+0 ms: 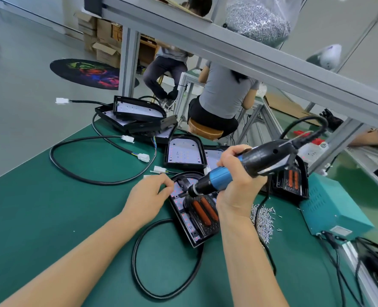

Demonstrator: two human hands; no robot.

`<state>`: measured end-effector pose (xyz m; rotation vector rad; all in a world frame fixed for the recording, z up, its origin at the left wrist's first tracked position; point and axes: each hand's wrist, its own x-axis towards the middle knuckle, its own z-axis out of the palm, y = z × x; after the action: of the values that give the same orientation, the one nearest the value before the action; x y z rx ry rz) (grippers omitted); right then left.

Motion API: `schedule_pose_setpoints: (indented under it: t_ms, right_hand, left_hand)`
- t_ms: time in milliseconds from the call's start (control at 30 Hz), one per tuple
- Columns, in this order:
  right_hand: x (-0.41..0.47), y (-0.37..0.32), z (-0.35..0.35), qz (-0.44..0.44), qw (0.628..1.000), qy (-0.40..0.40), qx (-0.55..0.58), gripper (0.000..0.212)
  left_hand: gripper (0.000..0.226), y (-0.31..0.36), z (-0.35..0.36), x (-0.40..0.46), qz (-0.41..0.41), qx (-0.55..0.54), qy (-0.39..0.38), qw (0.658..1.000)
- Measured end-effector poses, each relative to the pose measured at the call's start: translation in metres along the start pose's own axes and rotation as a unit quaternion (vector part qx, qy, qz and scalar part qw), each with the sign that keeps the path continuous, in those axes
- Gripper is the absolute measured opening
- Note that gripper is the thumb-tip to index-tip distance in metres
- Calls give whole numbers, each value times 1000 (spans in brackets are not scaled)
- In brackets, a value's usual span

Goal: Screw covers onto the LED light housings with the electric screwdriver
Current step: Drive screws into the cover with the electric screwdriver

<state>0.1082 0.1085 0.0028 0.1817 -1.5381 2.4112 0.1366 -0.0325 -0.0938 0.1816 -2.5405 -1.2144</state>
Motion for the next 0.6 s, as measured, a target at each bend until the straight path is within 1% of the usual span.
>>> schedule_pose_setpoints:
  t_ms: [67, 100, 167, 233, 400, 600]
  right_hand:
    - [1, 3, 5, -38, 999, -6, 28, 31]
    - [2, 6, 7, -47, 998, -6, 40, 32]
    - [4, 11, 11, -52, 998, -12, 45, 24]
    - [5, 15, 11, -48, 998, -17, 26, 20]
    - [6, 19, 12, -51, 998, -25, 6, 17]
    - [7, 21, 12, -73, 995, -52, -35, 14]
  left_hand:
    - [8, -2, 2, -1, -1, 3, -16, 1000]
    - [8, -3, 4, -2, -1, -8, -16, 1000]
    - [8, -5, 6, -2, -1, -23, -10, 1000]
    - [8, -6, 7, -1, -3, -26, -5, 1000]
    - [10, -8, 8, 0, -10, -55, -5, 998]
    - [11, -10, 11, 1, -20, -59, -3, 998]
